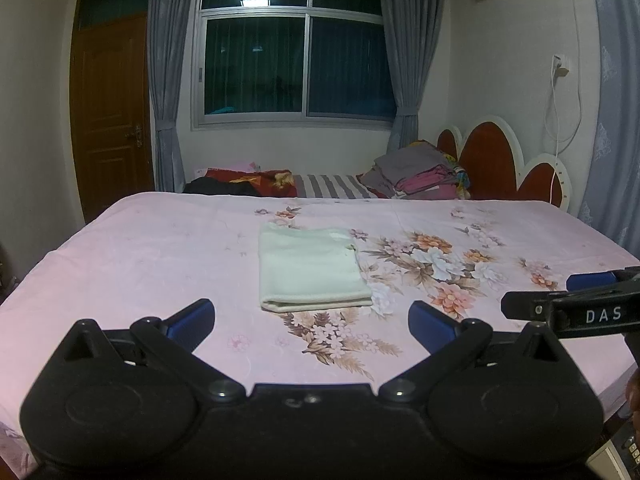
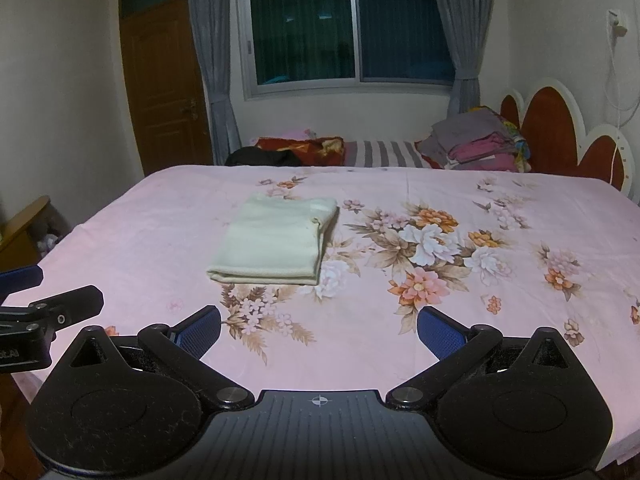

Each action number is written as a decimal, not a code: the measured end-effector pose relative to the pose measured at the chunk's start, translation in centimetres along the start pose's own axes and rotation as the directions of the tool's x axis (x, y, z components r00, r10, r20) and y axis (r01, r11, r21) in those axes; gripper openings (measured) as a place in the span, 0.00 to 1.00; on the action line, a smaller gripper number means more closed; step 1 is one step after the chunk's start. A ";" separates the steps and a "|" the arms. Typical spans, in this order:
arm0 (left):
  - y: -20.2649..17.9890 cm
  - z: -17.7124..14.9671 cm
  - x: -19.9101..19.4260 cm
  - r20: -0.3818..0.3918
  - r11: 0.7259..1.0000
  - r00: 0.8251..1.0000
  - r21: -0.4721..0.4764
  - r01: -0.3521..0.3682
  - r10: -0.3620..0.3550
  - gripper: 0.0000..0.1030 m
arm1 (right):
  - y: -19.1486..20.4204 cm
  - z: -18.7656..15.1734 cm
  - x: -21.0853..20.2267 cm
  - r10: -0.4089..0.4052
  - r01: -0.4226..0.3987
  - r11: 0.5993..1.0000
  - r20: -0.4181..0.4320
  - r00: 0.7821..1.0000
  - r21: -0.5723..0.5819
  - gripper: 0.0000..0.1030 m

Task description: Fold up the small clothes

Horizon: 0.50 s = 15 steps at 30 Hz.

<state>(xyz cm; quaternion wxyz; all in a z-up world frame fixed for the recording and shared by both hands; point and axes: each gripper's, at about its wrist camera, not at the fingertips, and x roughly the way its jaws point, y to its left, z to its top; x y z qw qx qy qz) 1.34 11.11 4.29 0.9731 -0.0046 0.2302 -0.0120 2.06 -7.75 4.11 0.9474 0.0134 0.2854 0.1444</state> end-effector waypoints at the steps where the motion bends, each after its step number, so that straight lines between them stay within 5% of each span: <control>1: 0.0 0.0 0.0 0.001 1.000 1.000 0.000 0.000 0.000 1.00 | 0.0 0.0 0.0 -0.001 0.001 1.000 0.000 1.000 0.000 1.00; 15: 0.6 0.0 0.6 0.017 1.000 0.999 0.003 -0.030 0.030 0.99 | -0.2 0.0 0.1 0.001 -0.001 1.000 0.000 1.000 0.000 1.00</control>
